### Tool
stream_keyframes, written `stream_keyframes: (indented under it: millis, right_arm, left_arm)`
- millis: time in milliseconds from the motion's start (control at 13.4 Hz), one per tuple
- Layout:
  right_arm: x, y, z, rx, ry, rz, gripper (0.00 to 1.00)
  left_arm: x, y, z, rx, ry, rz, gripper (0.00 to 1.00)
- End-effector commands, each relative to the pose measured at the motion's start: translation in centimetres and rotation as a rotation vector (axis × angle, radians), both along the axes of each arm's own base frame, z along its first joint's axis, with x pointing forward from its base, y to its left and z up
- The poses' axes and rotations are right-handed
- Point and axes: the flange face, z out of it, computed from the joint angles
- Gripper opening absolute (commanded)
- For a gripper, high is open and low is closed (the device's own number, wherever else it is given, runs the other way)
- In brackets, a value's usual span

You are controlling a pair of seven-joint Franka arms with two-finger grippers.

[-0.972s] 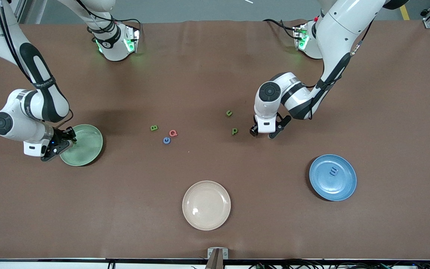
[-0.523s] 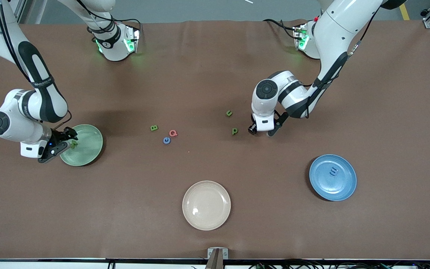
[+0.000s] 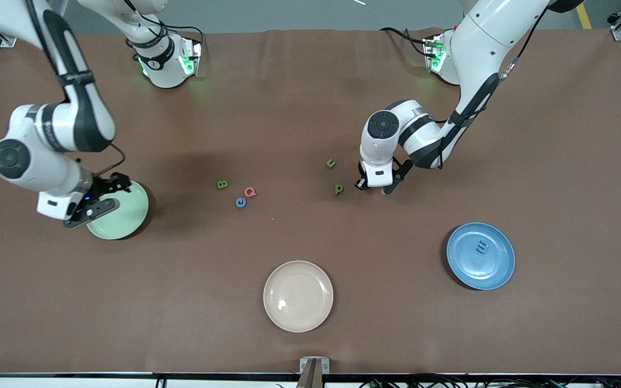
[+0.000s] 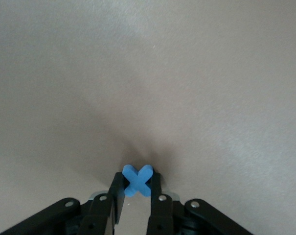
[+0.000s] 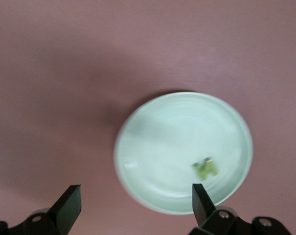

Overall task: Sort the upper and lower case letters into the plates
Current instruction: 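Drop x on the blue plate while the right gripper reaches green B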

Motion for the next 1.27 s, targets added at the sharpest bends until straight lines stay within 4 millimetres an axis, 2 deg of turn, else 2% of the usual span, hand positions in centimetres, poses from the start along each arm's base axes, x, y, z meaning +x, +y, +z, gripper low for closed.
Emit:
stream_keyframes:
  millis: [0,224,299,374,448,523,673,822,897,972,1046,1196]
  right_arm:
    - [-2.8,7.5,1.6,-0.001,0.025,-0.191,1.0]
    - [-5.5,15.8,0.3,-0.029,0.008,-0.304,1.0]
    - [-6.9,18.4,-1.0,-0.021,-0.019,-0.333,1.0]
    - [-7.9,19.7,-2.2,0.001,-0.056,-0.341,1.0]
    - [-8.6,20.4,-3.0,0.021,-0.088,-0.337,1.0]
    - [-8.9,20.5,-4.1,0.036,-0.109,-0.34,1.0]
    - [-10.1,20.8,-7.3,0.061,-0.141,-0.334,1.0]
    - [-10.5,20.8,-10.0,0.066,-0.143,-0.332,1.0]
    - [-10.5,20.7,-11.1,0.06,-0.134,-0.334,1.0]
    - [-10.6,20.7,-12.2,0.061,-0.133,-0.335,1.0]
    - [-10.7,20.6,-13.4,0.06,-0.129,-0.336,0.99]
    - [-10.9,20.8,-14.5,0.057,-0.121,-0.332,0.96]
  left_arm:
    - [4.5,0.7,3.0,-0.029,-0.085,0.003,0.0]
    - [11.7,6.4,6.4,0.011,-0.123,-0.08,0.01]
    - [13.5,8.7,7.2,0.032,-0.12,-0.134,0.01]
    - [14.6,10.7,7.6,0.041,-0.121,-0.171,0.01]
    - [15.7,13.2,7.7,0.048,-0.12,-0.201,0.01]
    - [16.9,16.6,7.7,0.057,-0.114,-0.242,0.01]
    - [18.2,21.7,7.1,0.068,-0.094,-0.3,0.01]
    - [18.8,26.2,5.9,0.068,-0.068,-0.339,0.02]
    - [18.8,27.3,4.9,0.062,-0.05,-0.341,0.07]
    - [18.6,27.4,4.2,0.056,-0.038,-0.34,0.16]
    - [18.5,27.4,3.8,0.053,-0.031,-0.34,0.29]
    - [18.6,27.4,3.8,0.052,-0.034,-0.332,0.99]
